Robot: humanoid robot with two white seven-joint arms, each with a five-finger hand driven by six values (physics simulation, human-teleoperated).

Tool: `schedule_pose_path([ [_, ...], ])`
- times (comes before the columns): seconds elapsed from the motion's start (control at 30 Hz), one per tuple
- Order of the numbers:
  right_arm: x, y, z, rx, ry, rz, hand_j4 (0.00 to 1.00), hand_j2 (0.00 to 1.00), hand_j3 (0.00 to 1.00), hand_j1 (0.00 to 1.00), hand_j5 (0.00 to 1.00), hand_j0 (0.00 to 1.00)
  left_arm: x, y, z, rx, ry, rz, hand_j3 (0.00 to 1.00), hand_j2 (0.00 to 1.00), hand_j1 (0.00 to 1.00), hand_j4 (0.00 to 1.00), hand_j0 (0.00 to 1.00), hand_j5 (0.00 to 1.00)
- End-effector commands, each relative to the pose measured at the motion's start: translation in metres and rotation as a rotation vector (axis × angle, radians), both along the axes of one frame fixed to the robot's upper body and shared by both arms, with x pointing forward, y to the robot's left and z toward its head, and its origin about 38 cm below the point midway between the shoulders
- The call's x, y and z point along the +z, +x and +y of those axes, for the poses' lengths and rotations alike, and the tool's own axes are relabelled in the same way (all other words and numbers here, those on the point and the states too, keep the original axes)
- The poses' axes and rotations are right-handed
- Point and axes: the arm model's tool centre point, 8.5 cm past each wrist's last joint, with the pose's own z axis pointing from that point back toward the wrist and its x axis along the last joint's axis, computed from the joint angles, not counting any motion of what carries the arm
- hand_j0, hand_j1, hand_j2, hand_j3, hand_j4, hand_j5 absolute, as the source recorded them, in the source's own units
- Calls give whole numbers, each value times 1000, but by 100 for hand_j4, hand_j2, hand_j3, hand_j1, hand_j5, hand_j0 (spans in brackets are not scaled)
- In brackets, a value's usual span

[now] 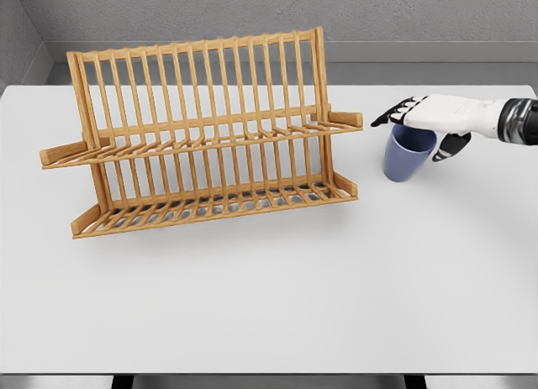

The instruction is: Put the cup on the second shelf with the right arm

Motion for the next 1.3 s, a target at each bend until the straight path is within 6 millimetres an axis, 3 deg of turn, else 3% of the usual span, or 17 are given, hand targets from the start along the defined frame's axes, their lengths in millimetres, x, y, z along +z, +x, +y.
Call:
schedule_pose_path([
  [0.0,-1,0,0,-4,8,3,93,93,93,93,93,93,0,0,0,-1,-1,0,100,100,100,100,100,100],
  [0.03,-1,0,0,-2,5,4,83,83,83,83,83,83,0,0,0,-1,1,0,100,100,100,100,100,100],
  [0.1,-2,0,1,2,6,5,76,76,76,76,76,76,0,0,0,-1,-1,0,100,100,100,100,100,100],
  [0.23,-2,-1,2,4,4,7,72,72,72,72,72,72,0,0,0,-1,-1,0,100,100,100,100,100,100],
  [0.73,7,1,3,5,11,-15,66,66,66,66,66,66,0,-1,0,1,-1,2,100,100,100,100,100,100],
  [1.03,37,10,3,7,11,-77,66,66,66,66,66,66,0,0,0,1,-1,0,100,100,100,100,100,100],
  [1.27,60,12,-7,-19,39,-130,66,66,66,66,66,66,0,0,0,-1,-1,0,100,100,100,100,100,100],
])
